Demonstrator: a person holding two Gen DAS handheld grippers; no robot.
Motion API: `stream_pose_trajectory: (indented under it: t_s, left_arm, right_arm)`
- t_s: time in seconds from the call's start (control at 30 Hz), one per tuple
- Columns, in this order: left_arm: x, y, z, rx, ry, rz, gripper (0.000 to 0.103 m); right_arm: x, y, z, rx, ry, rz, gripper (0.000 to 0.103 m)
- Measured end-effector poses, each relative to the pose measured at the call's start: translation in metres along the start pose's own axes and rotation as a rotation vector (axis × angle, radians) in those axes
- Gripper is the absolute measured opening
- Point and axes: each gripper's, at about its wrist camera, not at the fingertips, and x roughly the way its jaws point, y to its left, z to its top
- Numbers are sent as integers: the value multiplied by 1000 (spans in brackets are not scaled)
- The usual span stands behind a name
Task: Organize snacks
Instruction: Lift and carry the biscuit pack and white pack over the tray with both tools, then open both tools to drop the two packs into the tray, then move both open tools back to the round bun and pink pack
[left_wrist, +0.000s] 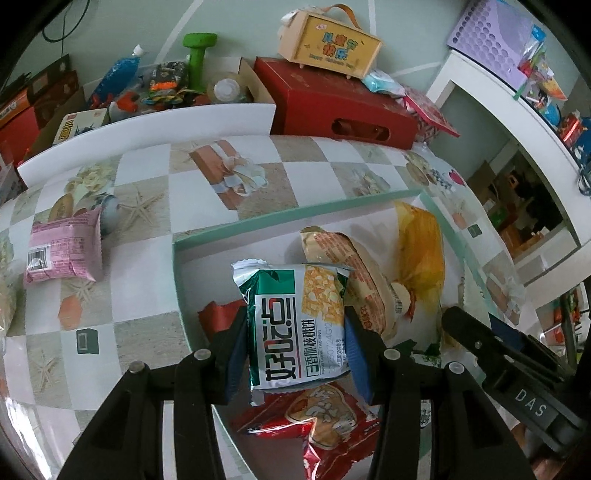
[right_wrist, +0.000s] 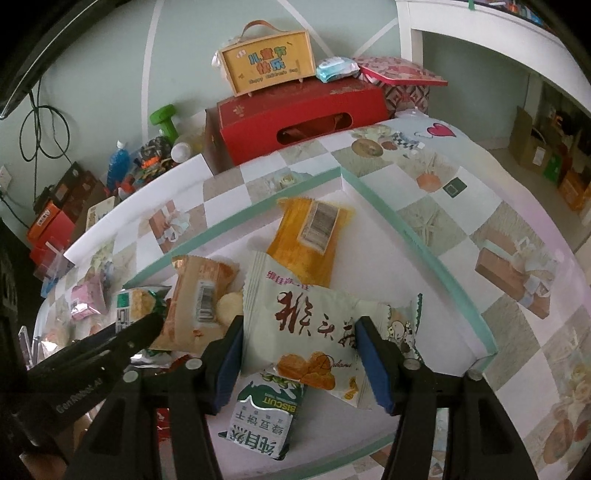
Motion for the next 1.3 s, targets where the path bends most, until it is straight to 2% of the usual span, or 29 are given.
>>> stream_pose_trajectory:
  t_s: [0.13, 0.27, 0.47, 0.53, 0.57, 0.6, 0.63, 0.87, 0.93, 0.97, 1.0, 1.13, 1.3]
  left_arm:
    - [-5, 0, 0, -5, -3, 0, 52]
    - [-20, 0, 1, -5, -40, 7, 65]
    - [-36, 11, -2, -32, -58, 47, 67]
    - [-38, 16, -3, -42, -61, 66, 75]
    - [-39, 19, -5, -48, -63, 74, 84]
    - [-41, 23, -6, -55, -68, 82, 87]
    - [-42, 26, -7, -61, -71, 86, 87]
    - [-44, 41, -15, -97, -88, 129, 89]
    - [-43, 43, -17, -108, -89, 140, 93]
    - [-43, 45, -19, -113, -90, 142, 99]
    - [-43, 46, -20, -116, -93, 144, 101]
    - [-41, 47, -23, -113, -92, 163, 101]
    - [-41, 47, -26, -118, -87, 146, 101]
  right_arm:
    - [-1, 0, 1, 11, 1, 5, 67]
    - [-5, 1, 2, 6, -10, 7, 68]
    - [-5, 6, 1, -10, -4, 8, 68]
    - [-5, 9, 0, -14, -2, 8, 68]
    - [-5, 10, 0, -15, -1, 8, 70]
    - [-4, 11, 0, -17, 0, 9, 78]
    - [-4, 12, 0, -21, 2, 10, 83]
    - [-1, 21, -1, -48, 7, 9, 92]
    - [-1, 22, -1, -56, 7, 8, 95]
    - [-1, 23, -1, -60, 6, 6, 101]
    - [-1, 24, -1, -64, 3, 6, 103]
    - [-3, 26, -1, -71, -9, 2, 103]
    - [-3, 27, -1, -75, -15, -4, 103]
